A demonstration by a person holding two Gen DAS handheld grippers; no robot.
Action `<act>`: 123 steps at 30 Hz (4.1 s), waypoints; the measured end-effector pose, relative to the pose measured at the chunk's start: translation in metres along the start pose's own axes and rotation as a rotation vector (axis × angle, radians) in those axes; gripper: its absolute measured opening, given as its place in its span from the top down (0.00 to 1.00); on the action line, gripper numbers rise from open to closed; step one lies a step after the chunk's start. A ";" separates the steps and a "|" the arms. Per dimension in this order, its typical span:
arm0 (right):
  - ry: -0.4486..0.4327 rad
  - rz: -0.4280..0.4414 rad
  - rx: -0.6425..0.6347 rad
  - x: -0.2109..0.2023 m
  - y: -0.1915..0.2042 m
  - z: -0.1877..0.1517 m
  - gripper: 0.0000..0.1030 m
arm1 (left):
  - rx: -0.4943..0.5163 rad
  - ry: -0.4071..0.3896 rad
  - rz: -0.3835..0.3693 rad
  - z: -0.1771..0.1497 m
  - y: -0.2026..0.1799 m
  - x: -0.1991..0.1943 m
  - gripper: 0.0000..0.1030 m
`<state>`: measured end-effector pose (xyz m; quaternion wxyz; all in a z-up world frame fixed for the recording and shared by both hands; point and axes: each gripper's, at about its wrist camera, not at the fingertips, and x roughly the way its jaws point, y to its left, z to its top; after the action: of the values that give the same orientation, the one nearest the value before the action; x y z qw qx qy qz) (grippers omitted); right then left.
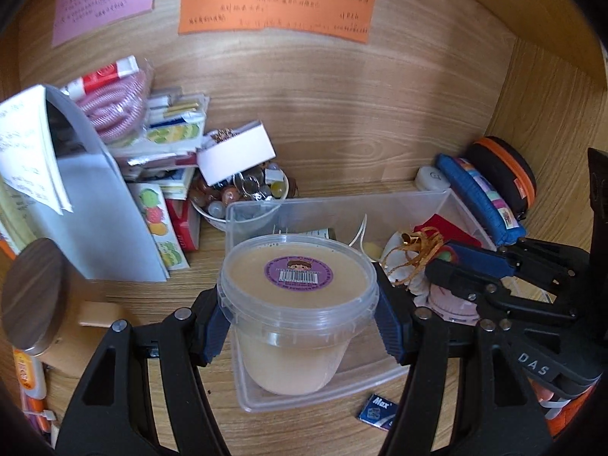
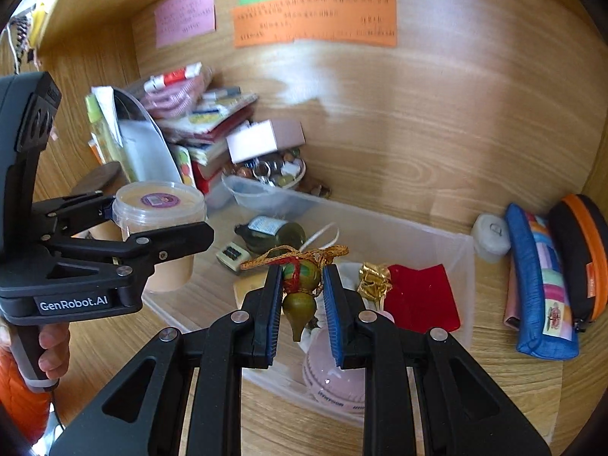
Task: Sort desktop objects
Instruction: 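Lift the cream tub and gold ornament and carry both over the bin, then lower and open both grippers to drop the tub and ornament into the bin, then move both grippers back toward the seashell and blue Max box, then grasp the seashell with the right gripper while the left approaches the blue Max box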
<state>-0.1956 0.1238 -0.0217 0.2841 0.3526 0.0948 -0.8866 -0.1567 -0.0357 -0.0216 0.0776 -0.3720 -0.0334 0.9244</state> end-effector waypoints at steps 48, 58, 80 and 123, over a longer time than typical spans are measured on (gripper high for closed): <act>0.073 -0.016 -0.045 0.025 0.002 -0.012 0.43 | 0.002 0.126 -0.120 -0.007 -0.001 0.030 0.30; 0.017 -0.062 -0.045 -0.002 0.003 -0.008 0.33 | -0.004 0.078 -0.101 -0.006 -0.002 0.006 0.17; -0.063 -0.108 0.023 -0.070 0.016 -0.041 0.23 | 0.004 -0.024 0.034 -0.038 -0.011 -0.063 0.07; 0.073 -0.078 0.003 -0.040 0.061 -0.142 0.80 | 0.076 0.145 0.043 -0.120 -0.036 -0.023 0.06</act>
<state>-0.0558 0.1438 -0.0969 0.2450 0.3812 0.1173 -0.8837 -0.0532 -0.0039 -0.0879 0.0739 -0.4353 0.0154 0.8971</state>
